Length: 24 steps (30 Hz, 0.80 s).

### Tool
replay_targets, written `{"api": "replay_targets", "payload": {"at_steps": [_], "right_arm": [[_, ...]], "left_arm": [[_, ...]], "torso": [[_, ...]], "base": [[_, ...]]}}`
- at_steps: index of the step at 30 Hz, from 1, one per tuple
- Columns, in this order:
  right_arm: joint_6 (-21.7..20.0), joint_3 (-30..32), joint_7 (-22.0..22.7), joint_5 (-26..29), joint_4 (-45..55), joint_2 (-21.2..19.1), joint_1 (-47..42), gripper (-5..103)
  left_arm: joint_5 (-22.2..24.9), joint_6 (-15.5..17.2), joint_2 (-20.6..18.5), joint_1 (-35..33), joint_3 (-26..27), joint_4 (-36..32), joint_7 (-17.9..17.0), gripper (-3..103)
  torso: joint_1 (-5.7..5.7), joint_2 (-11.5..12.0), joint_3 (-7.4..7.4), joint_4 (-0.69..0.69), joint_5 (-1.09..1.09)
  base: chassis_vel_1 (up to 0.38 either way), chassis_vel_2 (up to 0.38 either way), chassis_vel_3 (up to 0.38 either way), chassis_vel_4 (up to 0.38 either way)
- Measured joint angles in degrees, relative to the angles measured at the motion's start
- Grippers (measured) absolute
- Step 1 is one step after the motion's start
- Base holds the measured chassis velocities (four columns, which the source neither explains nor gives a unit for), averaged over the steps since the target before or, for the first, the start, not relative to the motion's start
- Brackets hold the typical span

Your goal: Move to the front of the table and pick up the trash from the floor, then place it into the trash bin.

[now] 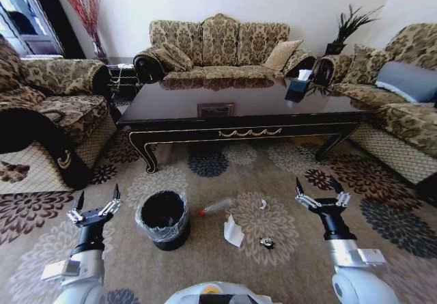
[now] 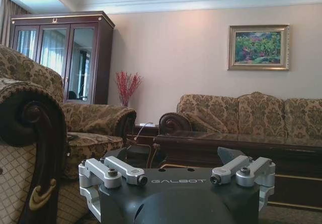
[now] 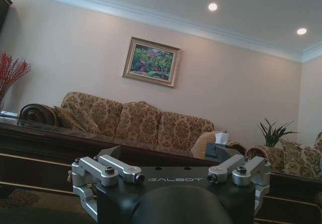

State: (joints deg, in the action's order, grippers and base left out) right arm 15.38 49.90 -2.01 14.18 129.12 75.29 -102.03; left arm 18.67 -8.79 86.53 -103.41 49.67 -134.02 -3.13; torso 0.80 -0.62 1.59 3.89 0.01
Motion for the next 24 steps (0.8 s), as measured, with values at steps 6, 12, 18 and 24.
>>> {"api": "replay_targets", "payload": {"at_steps": [6,12,18,24], "right_arm": [[0.53,-0.57,0.01,-0.48,-0.79,0.04,0.34,100],[0.64,-1.57,-0.01,-1.32,-1.68,-0.01,0.82,100],[0.97,-2.41,-0.08,-2.19,-3.12,-0.05,1.25,100],[1.12,-2.58,-0.09,-2.41,-3.78,-0.05,1.61,100]], "left_arm": [[1.43,5.76,-1.66,2.96,-1.32,-0.20,-6.24,100],[13.41,23.98,-7.32,8.20,-4.18,-2.86,-16.14,100],[24.06,39.30,-12.92,13.47,-5.48,-0.87,-21.46,100],[27.97,47.89,-14.47,16.34,-6.86,0.94,-24.43,100]], "torso": [[0.00,0.00,0.01,-0.01,0.00],[0.01,0.00,0.02,0.01,-0.01],[0.01,0.00,0.02,0.00,-0.01],[0.00,0.00,0.02,0.00,0.00]], "base": [[0.015,-0.032,-0.017,0.020],[0.000,0.000,0.000,0.000],[0.000,0.000,0.000,0.000],[0.000,0.000,0.000,0.000]]}}
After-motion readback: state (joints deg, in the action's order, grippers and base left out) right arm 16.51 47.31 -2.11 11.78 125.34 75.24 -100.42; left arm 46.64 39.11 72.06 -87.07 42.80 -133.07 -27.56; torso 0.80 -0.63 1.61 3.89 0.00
